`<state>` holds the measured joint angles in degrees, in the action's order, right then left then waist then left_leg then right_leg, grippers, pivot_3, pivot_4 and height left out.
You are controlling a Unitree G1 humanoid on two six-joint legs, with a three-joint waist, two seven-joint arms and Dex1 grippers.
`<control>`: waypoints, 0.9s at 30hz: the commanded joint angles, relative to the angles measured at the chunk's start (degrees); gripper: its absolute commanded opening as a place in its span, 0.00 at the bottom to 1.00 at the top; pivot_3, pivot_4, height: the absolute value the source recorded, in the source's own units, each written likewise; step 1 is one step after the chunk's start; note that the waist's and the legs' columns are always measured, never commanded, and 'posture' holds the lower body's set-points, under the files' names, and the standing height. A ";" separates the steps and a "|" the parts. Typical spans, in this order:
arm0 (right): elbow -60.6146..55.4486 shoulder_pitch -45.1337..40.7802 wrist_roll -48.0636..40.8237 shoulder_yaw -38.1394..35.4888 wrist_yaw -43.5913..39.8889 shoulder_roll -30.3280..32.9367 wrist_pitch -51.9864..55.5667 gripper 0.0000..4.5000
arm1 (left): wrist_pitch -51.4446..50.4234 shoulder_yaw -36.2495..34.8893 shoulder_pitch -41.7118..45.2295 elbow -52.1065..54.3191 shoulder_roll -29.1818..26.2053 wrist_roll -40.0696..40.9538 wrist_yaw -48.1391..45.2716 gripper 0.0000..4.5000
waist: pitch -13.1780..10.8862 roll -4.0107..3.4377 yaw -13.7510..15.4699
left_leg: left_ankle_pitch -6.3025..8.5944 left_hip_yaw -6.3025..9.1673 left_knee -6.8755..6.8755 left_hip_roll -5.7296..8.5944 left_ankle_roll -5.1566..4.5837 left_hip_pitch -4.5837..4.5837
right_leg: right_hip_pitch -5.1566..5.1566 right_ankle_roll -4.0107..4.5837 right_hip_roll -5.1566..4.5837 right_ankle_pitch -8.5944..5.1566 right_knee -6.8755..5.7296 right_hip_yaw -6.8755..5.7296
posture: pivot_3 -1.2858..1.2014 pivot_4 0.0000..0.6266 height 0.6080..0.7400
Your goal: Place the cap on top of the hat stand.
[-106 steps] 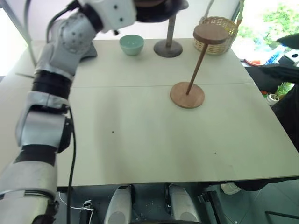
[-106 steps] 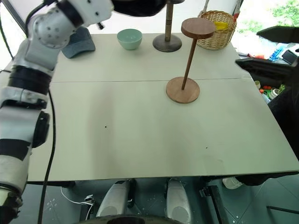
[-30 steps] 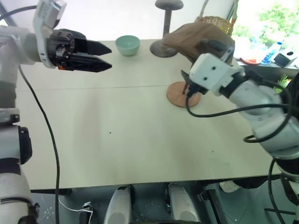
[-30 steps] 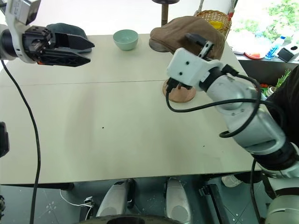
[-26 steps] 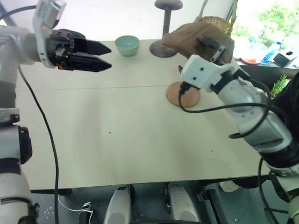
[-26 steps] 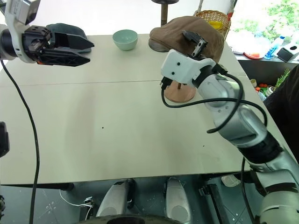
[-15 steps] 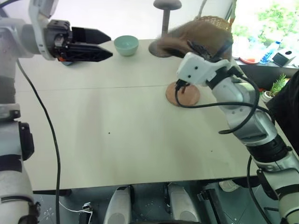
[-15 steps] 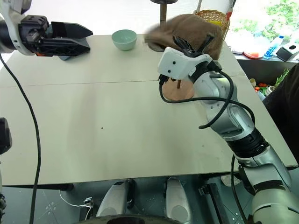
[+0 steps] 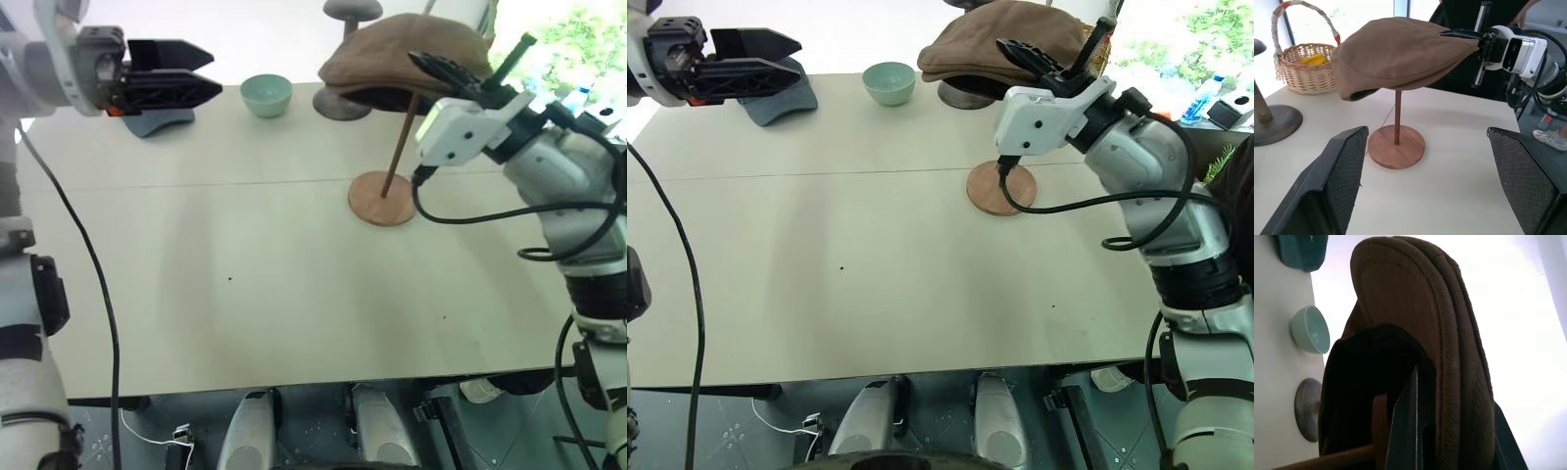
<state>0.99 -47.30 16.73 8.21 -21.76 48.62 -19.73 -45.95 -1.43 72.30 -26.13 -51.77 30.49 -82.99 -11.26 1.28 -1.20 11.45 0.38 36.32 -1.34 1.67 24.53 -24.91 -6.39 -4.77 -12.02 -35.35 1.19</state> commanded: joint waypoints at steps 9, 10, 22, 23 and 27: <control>22.58 0.40 -13.12 -5.53 -4.23 0.79 -31.00 0.01 | -1.55 -3.79 2.24 1.62 -1.83 0.74 2.90 0.91 | -0.02 0.00 -0.14 | 0.00 0.01 -0.07 -0.01 0.00 -0.03 | 0.01 -0.13 0.02 0.07 0.01 0.01 | 0.52 0.24 1.00; 23.64 0.55 -13.76 -5.85 -4.74 0.80 -31.44 0.01 | -1.47 -3.70 2.47 1.38 -1.93 0.61 2.91 0.91 | -0.02 0.01 -0.15 | 0.00 0.00 -0.06 -0.01 0.00 -0.04 | 0.01 -0.13 0.02 0.08 0.01 0.01 | 0.52 0.24 1.00; 21.55 11.03 -14.89 -6.57 -6.84 -0.65 -33.71 0.18 | -0.25 -2.58 5.40 -2.32 -1.13 -1.15 3.33 0.91 | -0.02 0.00 -0.02 | 0.00 0.01 -0.06 -0.01 0.00 -0.10 | 0.05 -0.13 0.04 0.07 -0.03 0.02 | 0.52 0.24 1.00; 21.10 11.59 -14.79 -6.80 -6.74 -0.87 -33.03 0.26 | -0.11 -2.49 5.76 -2.80 -1.01 -1.37 3.32 0.91 | -0.02 0.00 -0.03 | 0.00 0.01 -0.05 -0.01 0.00 -0.10 | 0.06 -0.13 0.04 0.07 -0.03 0.02 | 0.52 0.24 1.00; 19.39 12.00 -12.26 -8.03 -6.02 -0.55 -31.02 0.73 | 0.29 -2.28 6.63 -4.06 -0.45 -2.20 3.13 0.91 | -0.02 0.00 -0.03 | -0.01 0.01 0.00 -0.01 0.00 -0.10 | 0.07 -0.14 0.04 0.08 -0.06 0.03 | 0.52 0.24 1.00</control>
<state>22.95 -34.57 4.35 2.70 -28.41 47.27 -51.16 -46.70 -3.00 76.62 -30.62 -51.60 28.60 -79.76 -11.28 1.28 -1.22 11.45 0.38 36.31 -1.35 1.67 24.43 -24.84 -6.52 -4.73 -11.94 -35.41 1.21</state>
